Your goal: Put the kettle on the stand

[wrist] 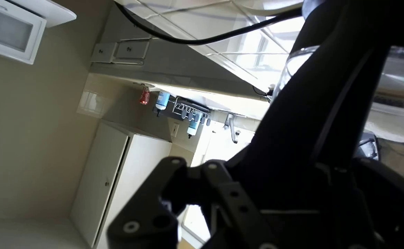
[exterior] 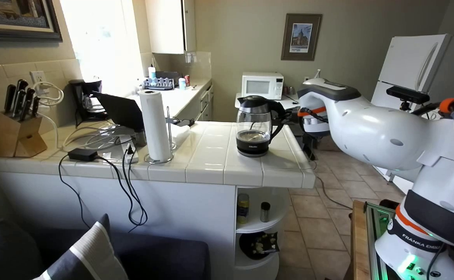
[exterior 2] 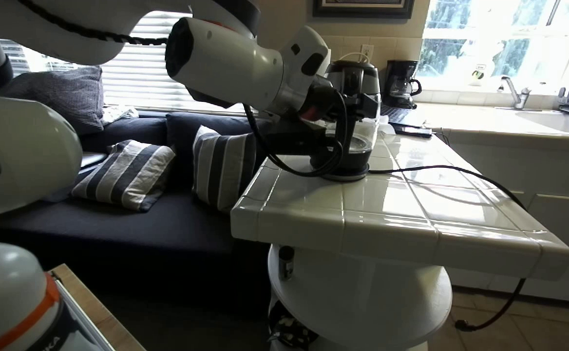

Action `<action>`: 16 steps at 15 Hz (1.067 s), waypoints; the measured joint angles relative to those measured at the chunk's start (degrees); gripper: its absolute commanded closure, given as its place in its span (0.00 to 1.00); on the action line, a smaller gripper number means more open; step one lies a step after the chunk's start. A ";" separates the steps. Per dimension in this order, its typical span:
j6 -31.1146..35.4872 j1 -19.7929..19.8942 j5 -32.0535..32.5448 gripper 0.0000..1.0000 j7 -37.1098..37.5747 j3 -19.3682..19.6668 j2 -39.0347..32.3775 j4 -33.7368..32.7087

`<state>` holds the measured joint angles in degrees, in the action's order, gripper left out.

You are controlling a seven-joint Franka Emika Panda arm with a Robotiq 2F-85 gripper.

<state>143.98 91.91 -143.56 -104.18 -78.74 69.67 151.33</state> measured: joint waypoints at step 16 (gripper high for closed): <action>0.00 -0.58 0.03 1.00 -1.04 -3.47 8.47 2.00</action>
<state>143.98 91.33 -143.54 -105.23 -82.21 78.14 153.32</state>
